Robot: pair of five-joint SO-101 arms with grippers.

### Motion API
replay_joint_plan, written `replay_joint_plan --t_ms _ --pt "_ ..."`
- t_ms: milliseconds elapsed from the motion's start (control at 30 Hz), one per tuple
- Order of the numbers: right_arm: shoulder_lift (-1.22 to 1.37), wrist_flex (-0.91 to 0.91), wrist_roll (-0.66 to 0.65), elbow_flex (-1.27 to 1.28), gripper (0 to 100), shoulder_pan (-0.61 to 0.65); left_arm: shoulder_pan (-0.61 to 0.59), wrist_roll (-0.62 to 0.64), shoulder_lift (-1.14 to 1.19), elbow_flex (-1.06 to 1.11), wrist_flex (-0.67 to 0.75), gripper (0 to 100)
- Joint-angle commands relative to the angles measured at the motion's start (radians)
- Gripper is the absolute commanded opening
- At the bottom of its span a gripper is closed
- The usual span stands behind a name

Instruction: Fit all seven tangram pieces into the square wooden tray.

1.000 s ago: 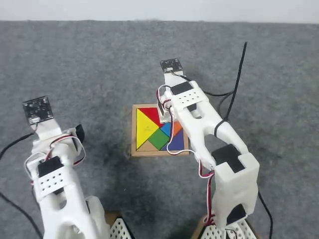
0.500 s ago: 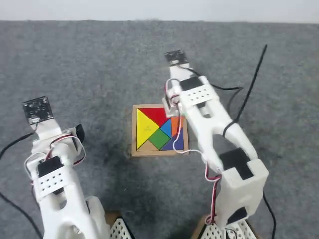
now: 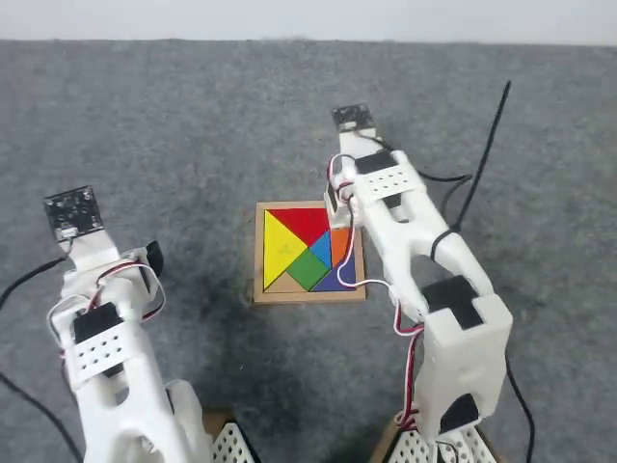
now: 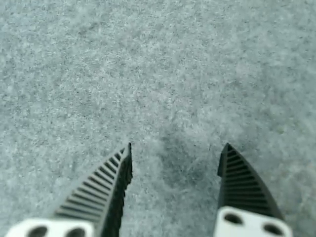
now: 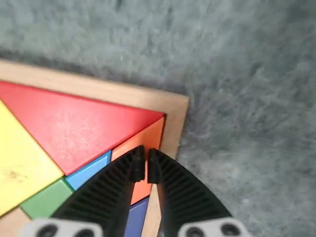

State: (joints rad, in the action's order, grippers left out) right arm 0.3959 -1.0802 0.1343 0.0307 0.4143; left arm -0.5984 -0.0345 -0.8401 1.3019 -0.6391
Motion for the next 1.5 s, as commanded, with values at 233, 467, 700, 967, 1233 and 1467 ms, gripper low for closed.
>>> replay_joint_plan --t_ms 233,467,700,967,1233,1467 --pt "-0.047 0.004 -0.018 -0.037 0.9 0.007 0.002 -0.011 -0.025 -0.007 0.026 27" --pt "-0.311 -0.058 -0.049 0.038 0.9 0.007 0.006 -0.011 -0.025 -0.007 0.028 27" --pt "-0.696 0.119 -0.138 0.404 0.9 -0.031 0.015 -0.008 -0.025 0.022 0.094 27" --pt "-1.082 0.277 -0.143 0.816 1.1 -0.165 0.121 -0.020 -0.026 0.054 0.120 23" --pt "-1.406 0.222 -0.261 1.068 0.9 -0.231 0.232 -0.215 -0.026 0.082 0.117 5" --pt "-1.819 0.094 -0.328 1.272 0.9 -0.232 0.235 -0.216 -0.038 0.081 0.115 2"
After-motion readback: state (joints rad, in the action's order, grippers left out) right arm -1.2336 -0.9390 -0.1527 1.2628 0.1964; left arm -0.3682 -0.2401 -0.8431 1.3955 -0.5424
